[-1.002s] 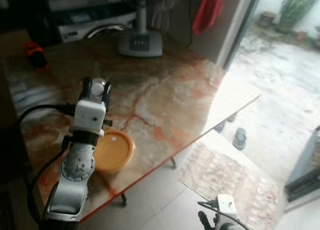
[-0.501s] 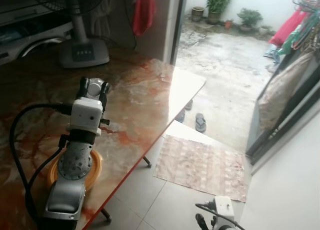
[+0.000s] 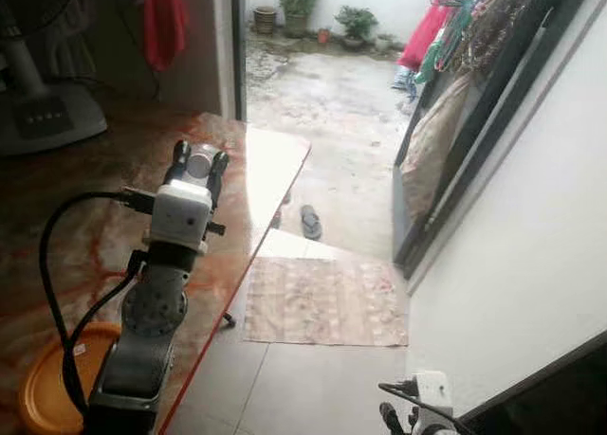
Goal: Restocking fridge
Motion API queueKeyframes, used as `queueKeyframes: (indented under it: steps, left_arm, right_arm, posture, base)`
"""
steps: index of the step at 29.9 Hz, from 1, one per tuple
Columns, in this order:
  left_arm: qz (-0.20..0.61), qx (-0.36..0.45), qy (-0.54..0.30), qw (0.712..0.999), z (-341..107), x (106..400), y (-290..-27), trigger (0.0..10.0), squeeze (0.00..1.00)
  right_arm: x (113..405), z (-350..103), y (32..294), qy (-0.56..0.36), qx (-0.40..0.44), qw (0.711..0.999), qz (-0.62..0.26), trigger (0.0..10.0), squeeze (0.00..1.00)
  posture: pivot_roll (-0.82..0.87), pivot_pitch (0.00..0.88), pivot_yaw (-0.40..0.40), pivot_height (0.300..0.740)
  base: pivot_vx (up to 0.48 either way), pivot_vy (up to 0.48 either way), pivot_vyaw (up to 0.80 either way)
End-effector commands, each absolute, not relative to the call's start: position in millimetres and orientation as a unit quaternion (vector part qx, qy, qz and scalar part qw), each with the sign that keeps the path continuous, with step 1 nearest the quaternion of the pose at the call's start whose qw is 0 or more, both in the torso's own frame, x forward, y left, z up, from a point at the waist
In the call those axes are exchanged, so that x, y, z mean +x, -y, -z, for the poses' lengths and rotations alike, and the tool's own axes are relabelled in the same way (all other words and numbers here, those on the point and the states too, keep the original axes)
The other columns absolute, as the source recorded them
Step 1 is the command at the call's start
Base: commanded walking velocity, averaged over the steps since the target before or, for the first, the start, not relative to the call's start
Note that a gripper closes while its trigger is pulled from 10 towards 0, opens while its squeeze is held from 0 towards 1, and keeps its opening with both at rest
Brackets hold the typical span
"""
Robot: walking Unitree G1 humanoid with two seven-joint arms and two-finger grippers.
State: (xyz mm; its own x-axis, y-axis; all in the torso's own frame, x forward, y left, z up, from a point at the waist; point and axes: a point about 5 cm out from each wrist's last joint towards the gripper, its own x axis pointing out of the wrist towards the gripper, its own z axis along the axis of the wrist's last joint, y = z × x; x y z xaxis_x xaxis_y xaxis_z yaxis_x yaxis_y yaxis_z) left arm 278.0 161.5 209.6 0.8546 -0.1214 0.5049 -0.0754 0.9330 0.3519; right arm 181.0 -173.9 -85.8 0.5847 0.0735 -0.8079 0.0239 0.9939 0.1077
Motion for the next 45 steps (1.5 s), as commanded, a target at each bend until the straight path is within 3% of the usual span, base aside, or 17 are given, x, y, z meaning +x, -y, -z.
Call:
queueKeyframes:
  steps: [1,45]
  left_arm:
    - [0.020,0.174,0.286,0.942,-215.9,277.0,-156.1,10.0,0.00]
    - [0.021,0.161,0.266,0.950,-207.5,279.5,-158.2,10.0,0.00]
  right_arm:
    - [179.8,85.9,179.1,-0.458,0.051,0.888,-0.008,10.0,0.00]
    - [180.0,85.8,178.6,-0.458,0.052,0.888,-0.011,10.0,0.00]
  posture:
    - [0.13,0.012,-0.063,0.740]
    - [0.13,0.021,-0.060,0.740]
  base:
    - [0.000,0.000,-0.80]
    - [0.000,0.000,-0.80]
